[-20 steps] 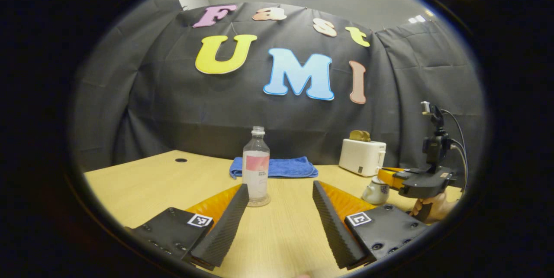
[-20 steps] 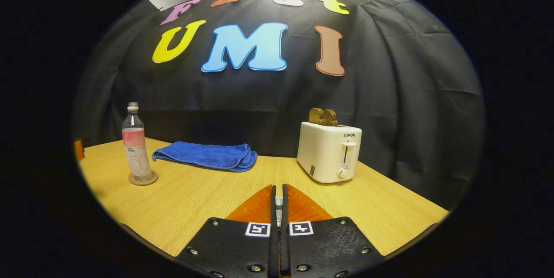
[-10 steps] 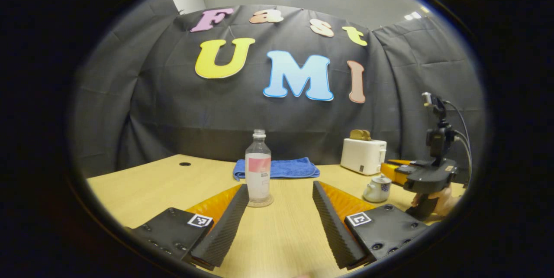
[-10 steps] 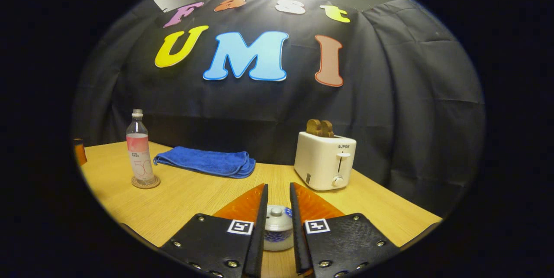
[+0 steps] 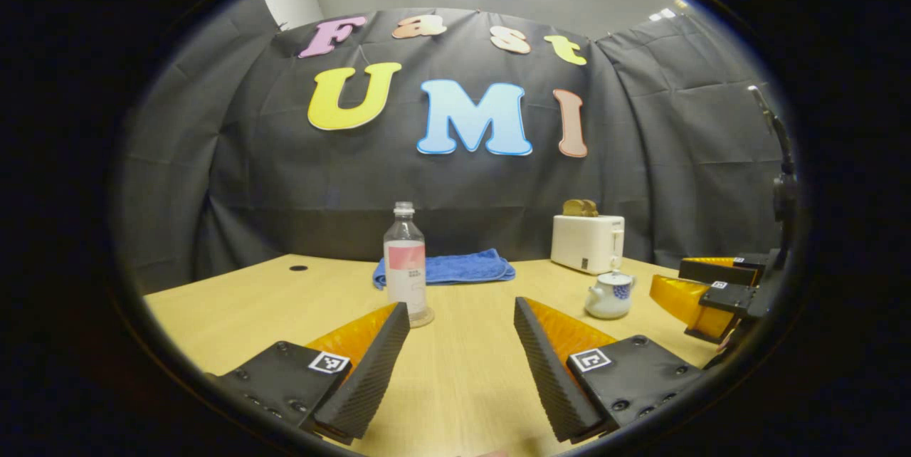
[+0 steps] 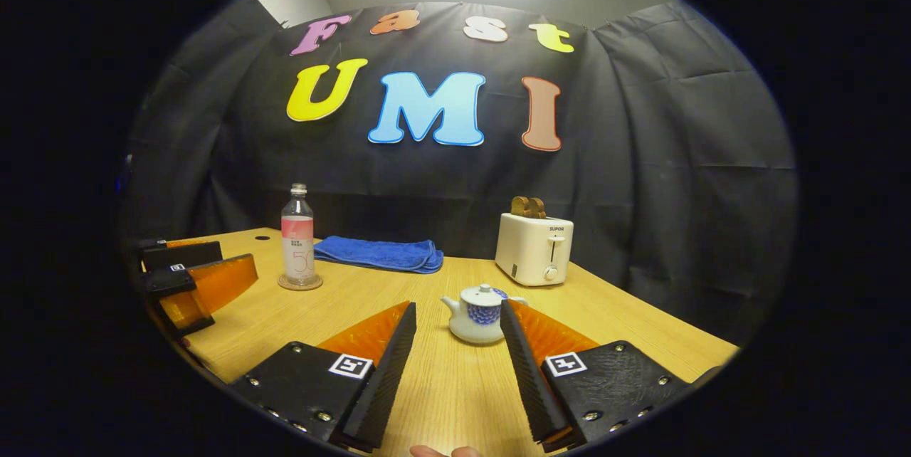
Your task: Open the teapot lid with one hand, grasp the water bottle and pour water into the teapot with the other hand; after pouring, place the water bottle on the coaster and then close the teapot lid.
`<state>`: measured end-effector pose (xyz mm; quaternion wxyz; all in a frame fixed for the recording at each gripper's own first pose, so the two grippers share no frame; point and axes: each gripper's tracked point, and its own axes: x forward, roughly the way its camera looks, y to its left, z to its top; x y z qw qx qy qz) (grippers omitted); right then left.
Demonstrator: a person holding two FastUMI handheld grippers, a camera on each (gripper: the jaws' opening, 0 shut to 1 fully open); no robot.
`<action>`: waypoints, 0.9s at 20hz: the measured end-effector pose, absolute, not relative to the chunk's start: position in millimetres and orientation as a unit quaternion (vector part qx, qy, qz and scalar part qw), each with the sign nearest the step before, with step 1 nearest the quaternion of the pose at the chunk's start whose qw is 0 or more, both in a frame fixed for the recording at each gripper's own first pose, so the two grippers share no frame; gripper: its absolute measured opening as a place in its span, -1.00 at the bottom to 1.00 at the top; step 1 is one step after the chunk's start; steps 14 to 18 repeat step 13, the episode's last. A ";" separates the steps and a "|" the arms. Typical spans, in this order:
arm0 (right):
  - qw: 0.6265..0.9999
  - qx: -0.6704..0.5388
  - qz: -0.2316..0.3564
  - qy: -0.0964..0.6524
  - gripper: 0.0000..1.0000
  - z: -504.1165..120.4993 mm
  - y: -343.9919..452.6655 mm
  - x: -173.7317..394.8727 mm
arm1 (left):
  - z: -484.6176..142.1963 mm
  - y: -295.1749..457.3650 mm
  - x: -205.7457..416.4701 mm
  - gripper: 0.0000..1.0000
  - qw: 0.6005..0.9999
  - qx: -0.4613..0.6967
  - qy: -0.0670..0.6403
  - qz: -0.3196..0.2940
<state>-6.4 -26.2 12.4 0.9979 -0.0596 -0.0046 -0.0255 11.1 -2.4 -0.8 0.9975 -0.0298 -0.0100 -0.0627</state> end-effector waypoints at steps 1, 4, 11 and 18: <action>0.998 -0.054 -0.019 -0.003 0.47 11.7 -22.0 -9.0 | -4.4 -3.7 9.7 1.00 0.998 -0.031 -0.010 -0.062; 0.999 -0.033 -0.015 0.002 0.47 3.0 -20.7 -8.8 | -3.9 -10.3 1.1 1.00 0.999 -0.012 -0.015 -0.050; 0.999 -0.015 -0.033 -0.003 0.46 -0.8 -20.3 -10.1 | -6.2 -29.3 -0.3 1.00 1.000 -0.003 -0.007 -0.029; 0.999 -0.019 -0.033 -0.004 0.46 2.3 -16.1 -7.7 | -5.8 -34.4 0.4 1.00 1.000 -0.003 -0.007 -0.027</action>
